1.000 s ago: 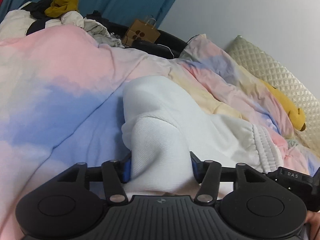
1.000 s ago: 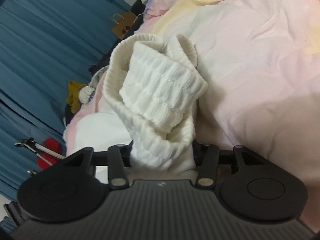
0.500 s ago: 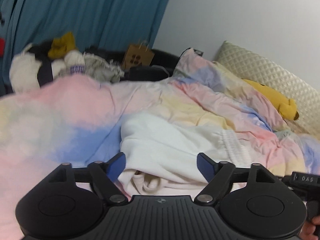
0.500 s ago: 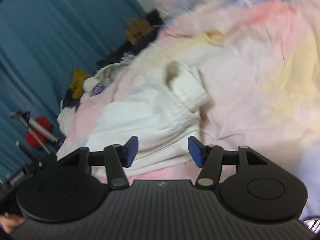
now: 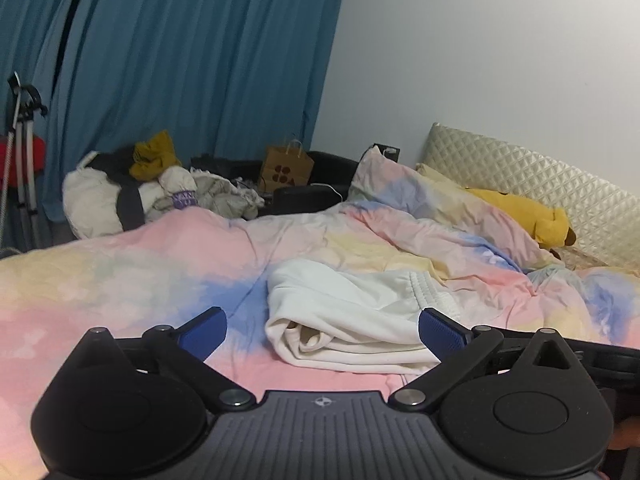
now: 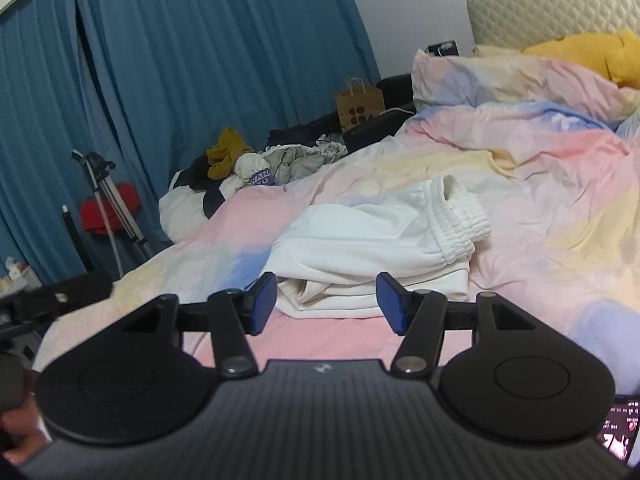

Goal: Fold clothes

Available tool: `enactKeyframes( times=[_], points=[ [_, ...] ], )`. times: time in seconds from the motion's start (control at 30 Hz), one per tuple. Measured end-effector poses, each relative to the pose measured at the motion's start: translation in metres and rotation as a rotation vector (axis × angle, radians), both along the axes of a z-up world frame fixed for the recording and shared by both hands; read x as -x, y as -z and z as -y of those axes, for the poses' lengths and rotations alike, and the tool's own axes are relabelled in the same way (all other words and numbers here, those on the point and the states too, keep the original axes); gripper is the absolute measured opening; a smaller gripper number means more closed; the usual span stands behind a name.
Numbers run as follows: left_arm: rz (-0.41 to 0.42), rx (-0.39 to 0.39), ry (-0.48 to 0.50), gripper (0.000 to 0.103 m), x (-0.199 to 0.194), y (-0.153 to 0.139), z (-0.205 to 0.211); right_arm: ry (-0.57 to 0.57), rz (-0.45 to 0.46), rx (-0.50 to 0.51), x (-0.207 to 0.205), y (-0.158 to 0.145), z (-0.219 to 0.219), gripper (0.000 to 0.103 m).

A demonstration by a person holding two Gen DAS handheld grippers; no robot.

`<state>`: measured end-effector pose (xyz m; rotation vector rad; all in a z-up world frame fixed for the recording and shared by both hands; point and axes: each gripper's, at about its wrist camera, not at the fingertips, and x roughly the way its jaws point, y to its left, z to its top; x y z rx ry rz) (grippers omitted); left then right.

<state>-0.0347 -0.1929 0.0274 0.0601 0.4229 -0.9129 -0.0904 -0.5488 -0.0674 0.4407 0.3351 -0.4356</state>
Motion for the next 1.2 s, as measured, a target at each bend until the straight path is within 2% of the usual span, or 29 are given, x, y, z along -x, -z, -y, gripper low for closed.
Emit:
enactKeyframes(
  times=[0.1, 0.17, 0.27, 0.37, 0.47, 1.0, 1.2],
  points=[
    [0.022, -0.005, -0.016, 0.103, 0.014, -0.010, -0.018, 0.016, -0.005, 0.020, 0.000, 0.001, -0.013, 0.059],
    [0.044, -0.011, -0.027, 0.103, 0.023, -0.015, -0.029, 0.028, -0.019, 0.028, -0.002, 0.002, -0.020, 0.066],
    [0.082, -0.029, -0.048, 0.103, 0.033, -0.013, -0.041, 0.022, -0.017, 0.040, -0.001, 0.000, -0.031, 0.067],
    [0.086, -0.032, -0.067, 0.103, 0.040, -0.006, -0.049, 0.018, -0.016, 0.076, 0.000, -0.003, -0.042, 0.068],
    [0.074, -0.031, -0.080, 0.103, 0.039, -0.003, -0.056, 0.016, -0.019, 0.091, -0.001, -0.002, -0.046, 0.103],
    [0.046, 0.015, -0.140, 0.103, 0.025, -0.001, -0.076, 0.020, -0.049, 0.149, -0.009, 0.010, -0.057, 0.103],
    [0.059, -0.015, -0.138, 0.103, 0.024, 0.002, -0.071, 0.027, -0.053, 0.167, -0.011, 0.010, -0.060, 0.103]
  ],
)
